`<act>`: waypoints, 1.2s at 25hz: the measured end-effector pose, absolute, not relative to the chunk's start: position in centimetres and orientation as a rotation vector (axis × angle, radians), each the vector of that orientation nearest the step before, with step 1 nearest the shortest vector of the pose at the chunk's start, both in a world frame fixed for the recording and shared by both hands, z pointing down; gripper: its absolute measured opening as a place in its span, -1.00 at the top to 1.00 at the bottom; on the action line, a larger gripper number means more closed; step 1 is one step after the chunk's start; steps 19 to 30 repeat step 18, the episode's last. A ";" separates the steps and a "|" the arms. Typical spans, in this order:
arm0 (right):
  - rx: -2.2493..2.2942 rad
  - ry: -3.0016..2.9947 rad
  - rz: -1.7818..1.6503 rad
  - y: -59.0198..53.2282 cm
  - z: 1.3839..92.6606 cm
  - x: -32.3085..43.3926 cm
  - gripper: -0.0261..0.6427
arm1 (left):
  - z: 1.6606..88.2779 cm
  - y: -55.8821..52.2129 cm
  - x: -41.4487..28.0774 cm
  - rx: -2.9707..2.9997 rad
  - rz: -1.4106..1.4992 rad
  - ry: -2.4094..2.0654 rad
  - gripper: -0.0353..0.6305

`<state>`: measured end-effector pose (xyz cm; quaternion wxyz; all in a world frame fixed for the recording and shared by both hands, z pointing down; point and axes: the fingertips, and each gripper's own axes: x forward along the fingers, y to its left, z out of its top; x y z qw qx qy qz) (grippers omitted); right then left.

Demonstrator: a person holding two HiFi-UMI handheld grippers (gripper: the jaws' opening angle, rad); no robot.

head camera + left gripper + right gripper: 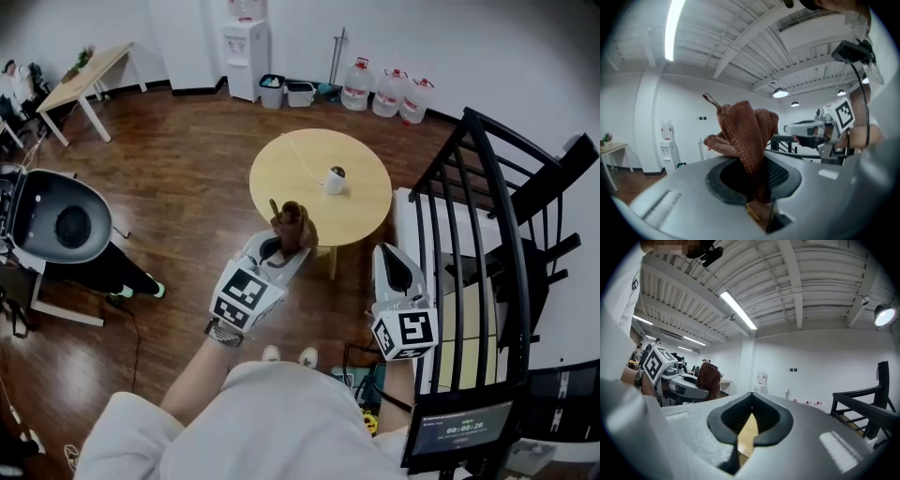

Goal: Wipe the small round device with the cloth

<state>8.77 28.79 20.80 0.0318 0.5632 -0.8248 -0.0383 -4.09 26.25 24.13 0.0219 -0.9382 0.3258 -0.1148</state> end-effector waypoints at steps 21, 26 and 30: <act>1.755 -2.517 -0.109 27.6 21.8 7.8 0.91 | 24.4 25.5 -3.8 -2.919 -0.347 0.967 0.63; 1.755 -2.517 -0.109 27.6 21.8 7.8 0.91 | 24.4 25.5 -3.8 -2.919 -0.347 0.967 0.63; 1.755 -2.517 -0.109 27.6 21.8 7.8 0.91 | 24.4 25.5 -3.8 -2.919 -0.347 0.967 0.63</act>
